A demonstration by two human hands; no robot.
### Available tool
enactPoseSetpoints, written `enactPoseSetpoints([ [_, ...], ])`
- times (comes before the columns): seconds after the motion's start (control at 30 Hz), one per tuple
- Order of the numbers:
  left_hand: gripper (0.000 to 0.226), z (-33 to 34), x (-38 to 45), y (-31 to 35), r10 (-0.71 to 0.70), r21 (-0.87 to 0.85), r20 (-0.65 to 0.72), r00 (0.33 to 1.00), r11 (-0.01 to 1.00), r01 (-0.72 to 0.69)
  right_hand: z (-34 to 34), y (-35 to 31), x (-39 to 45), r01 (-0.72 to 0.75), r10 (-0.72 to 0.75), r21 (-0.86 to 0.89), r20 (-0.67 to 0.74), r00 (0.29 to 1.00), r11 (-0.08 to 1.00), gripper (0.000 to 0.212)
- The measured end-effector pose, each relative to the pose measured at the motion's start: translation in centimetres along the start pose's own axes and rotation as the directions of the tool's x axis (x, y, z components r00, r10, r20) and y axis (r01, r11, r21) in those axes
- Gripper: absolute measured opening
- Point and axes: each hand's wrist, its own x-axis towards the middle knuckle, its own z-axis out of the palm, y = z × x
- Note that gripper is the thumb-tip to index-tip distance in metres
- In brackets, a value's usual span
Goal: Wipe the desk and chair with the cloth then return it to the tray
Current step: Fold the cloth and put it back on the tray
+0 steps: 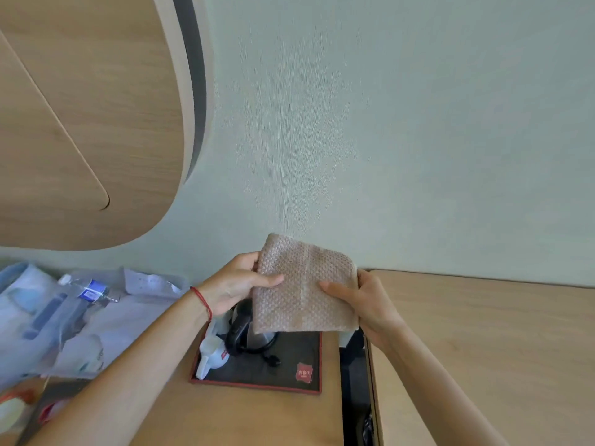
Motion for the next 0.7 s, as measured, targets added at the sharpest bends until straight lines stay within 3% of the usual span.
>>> enactPoseSetpoints([
  [0.07, 0.035, -0.3, 1.1, -1.5, -0.002, -0.037, -0.02, 1.0, 0.999, 0.002, -0.5, 0.7, 0.8, 0.009, -0.012, -0.084, -0.04, 0.999, 0.996, 0.031],
  [0.13, 0.03, -0.4, 2.0, -3.0, 0.019, -0.017, -0.084, 0.996, 1.0, -0.021, -1.0, 1.4, 1.3, 0.105, -0.125, -0.276, -0.055, 0.991, 0.956, 0.021],
  [0.23, 0.036, -0.4, 3.3, -5.0, 0.075, 0.011, -0.123, 0.99, 0.997, -0.074, -1.6, 2.8, 2.1, 0.27, -0.326, -0.458, -0.047, 0.944, 0.847, 0.045],
  [0.37, 0.056, -0.3, 4.7, -6.8, 0.002, -0.156, -0.027, 1.0, 0.988, -0.006, -1.4, 6.0, 2.3, 0.327, -0.35, -0.189, -0.105, 0.931, 0.926, 0.067],
  [0.53, 0.028, -0.8, 7.4, -8.9, -0.091, -0.437, 0.049, 0.995, 0.893, 0.103, -1.6, 10.3, 3.2, 0.164, -0.146, 0.079, -0.191, 0.971, 0.983, 0.055],
  [0.63, 0.043, -0.6, 9.5, -11.6, -0.108, -0.413, 0.05, 0.993, 0.903, 0.119, -2.0, 12.7, 4.6, 0.073, 0.08, 0.502, -0.278, 0.957, 0.862, 0.048],
  [0.7, 0.029, 0.4, 10.7, -13.4, -0.059, -0.265, -0.07, 0.996, 0.963, 0.038, -2.1, 14.5, 5.9, 0.087, 0.14, 0.675, -0.275, 0.951, 0.733, 0.036],
])
